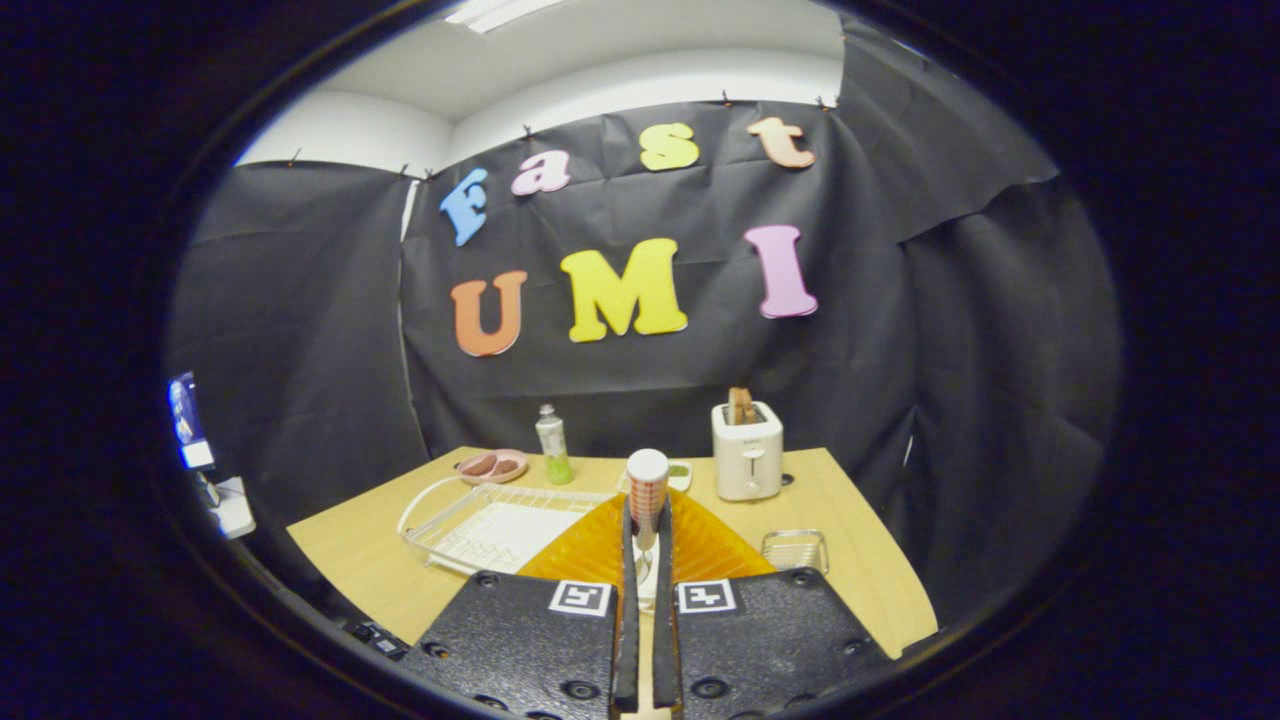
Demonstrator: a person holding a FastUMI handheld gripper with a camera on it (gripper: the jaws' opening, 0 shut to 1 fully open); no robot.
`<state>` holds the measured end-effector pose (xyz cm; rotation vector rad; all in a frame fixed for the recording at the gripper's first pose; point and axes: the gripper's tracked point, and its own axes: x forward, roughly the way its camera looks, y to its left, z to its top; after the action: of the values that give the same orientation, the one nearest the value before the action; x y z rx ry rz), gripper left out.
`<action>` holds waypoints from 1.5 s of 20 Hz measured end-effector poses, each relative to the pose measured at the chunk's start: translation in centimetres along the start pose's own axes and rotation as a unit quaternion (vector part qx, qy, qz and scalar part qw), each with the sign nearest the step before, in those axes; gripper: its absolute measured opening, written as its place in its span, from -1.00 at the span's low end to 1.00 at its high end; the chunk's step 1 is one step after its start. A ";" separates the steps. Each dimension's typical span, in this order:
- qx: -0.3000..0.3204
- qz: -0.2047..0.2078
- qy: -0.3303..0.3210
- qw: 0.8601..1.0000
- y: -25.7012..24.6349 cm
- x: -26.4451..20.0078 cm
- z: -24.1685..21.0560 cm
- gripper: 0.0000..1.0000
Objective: Take the plate from the dish rack, then take the spoon from the basket and place it into the plate.
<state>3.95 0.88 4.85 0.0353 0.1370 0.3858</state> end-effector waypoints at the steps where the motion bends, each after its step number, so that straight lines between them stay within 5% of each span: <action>1: -0.009 0.011 0.011 1.000 1.6 -0.1 -1.0 -0.78; 10: -0.024 0.092 0.101 0.990 10.6 1.3 -9.0 -0.78; 21: 0.010 0.117 0.162 0.980 13.3 4.1 -13.9 -0.72; 26: 0.010 0.078 0.163 0.984 11.0 4.3 -14.1 -0.58; 30: -0.006 0.040 0.131 0.991 9.6 4.4 -12.9 -0.22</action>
<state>2.64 11.51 -7.86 -0.0224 0.3936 0.4710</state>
